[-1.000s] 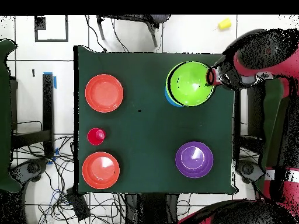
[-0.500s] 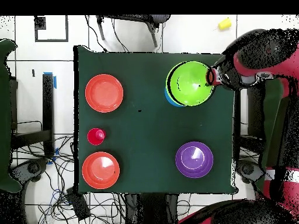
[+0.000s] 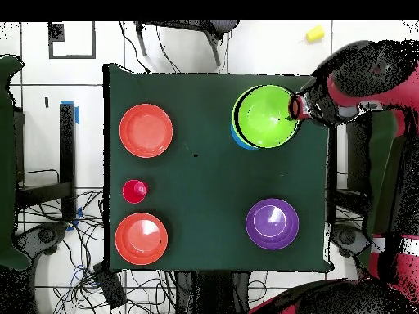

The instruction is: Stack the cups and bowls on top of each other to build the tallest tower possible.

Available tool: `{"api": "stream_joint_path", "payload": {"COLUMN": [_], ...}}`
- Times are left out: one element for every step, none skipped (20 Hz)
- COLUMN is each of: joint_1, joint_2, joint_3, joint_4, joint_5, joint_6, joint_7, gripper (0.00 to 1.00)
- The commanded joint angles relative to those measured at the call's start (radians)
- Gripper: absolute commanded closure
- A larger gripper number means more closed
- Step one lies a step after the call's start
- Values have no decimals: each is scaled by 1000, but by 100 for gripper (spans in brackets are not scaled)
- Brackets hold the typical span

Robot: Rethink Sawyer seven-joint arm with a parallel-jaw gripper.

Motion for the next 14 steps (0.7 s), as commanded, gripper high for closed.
{"api": "stream_joint_path", "payload": {"joint_1": [7, 7, 6, 5, 6, 5, 6, 4, 3, 2, 0, -2, -4, -5], "joint_2": [7, 6, 5, 4, 3, 3, 4, 4, 4, 3, 1, 1, -1, -2], "joint_3": [21, 21, 21, 21, 21, 21, 21, 21, 21, 20, 19, 19, 17, 16], "joint_4": [83, 84, 86, 88, 88, 88, 88, 91, 93, 97, 105, 109, 116, 121], "joint_5": [6, 7, 7, 7, 7, 7, 8, 8, 9, 8, 10, 10, 9, 8], "joint_6": [-32, -29, -30, -29, -27, -27, -26, -27, -27, -28, -31, -36, -38, -39], "joint_7": [-145, -147, -149, -149, -149, -149, -149, -150, -151, -151, -151, -149, -151, -153], "gripper": [100, 100, 100, 100, 100, 100, 100, 100, 100, 100, 100, 100, 100, 100]}}
